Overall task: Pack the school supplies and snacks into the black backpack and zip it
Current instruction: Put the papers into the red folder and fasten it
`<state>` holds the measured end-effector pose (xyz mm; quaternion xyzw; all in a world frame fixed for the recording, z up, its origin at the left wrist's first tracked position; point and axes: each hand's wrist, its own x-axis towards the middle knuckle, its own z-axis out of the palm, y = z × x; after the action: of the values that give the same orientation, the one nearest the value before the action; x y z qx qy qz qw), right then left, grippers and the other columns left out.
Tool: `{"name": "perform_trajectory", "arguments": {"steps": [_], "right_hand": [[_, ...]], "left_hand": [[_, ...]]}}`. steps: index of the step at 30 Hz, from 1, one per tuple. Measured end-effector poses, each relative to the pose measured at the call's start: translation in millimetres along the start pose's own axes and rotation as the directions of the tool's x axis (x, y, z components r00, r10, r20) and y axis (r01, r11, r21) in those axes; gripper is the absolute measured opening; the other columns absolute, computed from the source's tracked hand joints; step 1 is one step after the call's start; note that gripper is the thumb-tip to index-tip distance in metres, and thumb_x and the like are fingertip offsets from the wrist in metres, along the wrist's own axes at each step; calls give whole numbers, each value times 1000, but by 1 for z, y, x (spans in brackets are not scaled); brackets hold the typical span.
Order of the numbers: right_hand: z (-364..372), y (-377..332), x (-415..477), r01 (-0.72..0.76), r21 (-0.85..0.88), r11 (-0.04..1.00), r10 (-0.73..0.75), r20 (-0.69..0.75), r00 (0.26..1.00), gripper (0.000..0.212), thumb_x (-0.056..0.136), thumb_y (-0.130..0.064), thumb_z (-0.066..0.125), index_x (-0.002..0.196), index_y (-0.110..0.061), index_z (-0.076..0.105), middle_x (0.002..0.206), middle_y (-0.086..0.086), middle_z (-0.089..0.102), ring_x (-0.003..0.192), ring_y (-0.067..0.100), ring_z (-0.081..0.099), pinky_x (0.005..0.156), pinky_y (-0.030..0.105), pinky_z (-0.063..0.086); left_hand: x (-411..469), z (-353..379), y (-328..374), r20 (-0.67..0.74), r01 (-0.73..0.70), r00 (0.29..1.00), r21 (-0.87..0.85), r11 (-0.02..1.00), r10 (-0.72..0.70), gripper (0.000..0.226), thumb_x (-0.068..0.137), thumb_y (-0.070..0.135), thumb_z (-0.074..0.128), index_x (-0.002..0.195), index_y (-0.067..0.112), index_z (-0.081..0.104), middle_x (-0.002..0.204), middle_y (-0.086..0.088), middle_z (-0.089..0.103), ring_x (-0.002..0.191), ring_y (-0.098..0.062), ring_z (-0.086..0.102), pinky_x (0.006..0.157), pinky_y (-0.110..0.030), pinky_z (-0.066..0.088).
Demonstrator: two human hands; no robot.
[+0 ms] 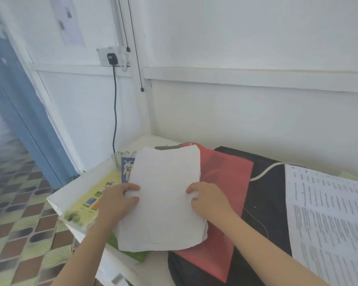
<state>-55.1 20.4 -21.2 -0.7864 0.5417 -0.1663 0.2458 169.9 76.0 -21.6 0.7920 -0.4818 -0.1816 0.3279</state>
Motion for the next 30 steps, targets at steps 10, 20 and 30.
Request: {"name": "perform_trajectory", "arguments": {"steps": [10,20,30], "right_hand": [[1,5,10,-99,347,933,105,1,994,30,82,-3,54,107,-16,65,97,-4,45,73,3,46,51,6,36],[-4,2,10,-251,555,793,171,191,966,17,83,-7,61,96,-16,69,105,-1,62,89,10,55,63,14,41],[-16,12,-2,-10,738,675,84,-63,995,22,84,-4,62,90,-24,70,112,-15,60,109,7,54,91,22,44]], "left_hand": [[6,7,-2,-59,36,997,-99,994,-42,37,74,2,67,107,20,65,110,-6,48,97,-20,48,78,-29,37],[4,1,3,30,55,998,-344,937,-47,29,77,-7,62,78,23,66,83,-8,58,68,-21,53,67,-31,45],[-16,-23,49,9,-153,973,-726,670,231,49,87,-14,47,68,27,68,85,2,63,78,-23,58,73,-36,49]]}}
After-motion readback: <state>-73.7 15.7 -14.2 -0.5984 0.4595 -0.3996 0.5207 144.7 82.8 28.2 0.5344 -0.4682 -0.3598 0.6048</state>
